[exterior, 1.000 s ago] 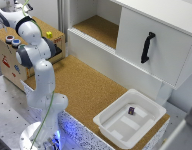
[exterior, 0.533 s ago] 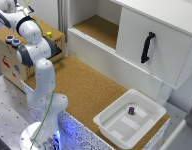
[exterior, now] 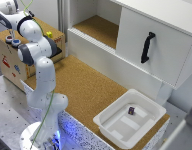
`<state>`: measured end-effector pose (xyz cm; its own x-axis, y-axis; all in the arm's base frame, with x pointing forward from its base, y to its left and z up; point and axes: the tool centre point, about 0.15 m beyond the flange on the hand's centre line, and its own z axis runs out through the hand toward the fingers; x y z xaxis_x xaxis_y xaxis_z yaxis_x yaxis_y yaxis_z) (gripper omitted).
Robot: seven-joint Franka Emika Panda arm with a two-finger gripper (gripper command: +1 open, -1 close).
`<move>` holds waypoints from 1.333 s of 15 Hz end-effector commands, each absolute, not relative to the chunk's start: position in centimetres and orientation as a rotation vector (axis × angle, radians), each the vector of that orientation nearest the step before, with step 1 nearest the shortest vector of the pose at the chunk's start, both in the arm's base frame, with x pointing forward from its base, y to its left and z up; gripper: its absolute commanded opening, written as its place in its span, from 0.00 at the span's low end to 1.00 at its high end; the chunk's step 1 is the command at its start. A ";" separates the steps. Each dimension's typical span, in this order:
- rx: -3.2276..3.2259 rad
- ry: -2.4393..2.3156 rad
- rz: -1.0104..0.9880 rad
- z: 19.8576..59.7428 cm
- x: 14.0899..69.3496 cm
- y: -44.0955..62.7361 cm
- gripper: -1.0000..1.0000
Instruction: Turn on the blue light lamp
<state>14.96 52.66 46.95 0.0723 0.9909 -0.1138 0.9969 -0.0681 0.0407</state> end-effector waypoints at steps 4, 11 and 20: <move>2.231 2.088 -0.262 43.4 16.0 53.0 0.00; 2.140 1.969 0.061 60.0 17.2 52.2 1.00; 2.153 1.898 0.134 60.0 19.3 51.3 1.00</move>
<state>18.54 50.11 58.29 0.1196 0.9926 -0.0184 0.9677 -0.1125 0.2258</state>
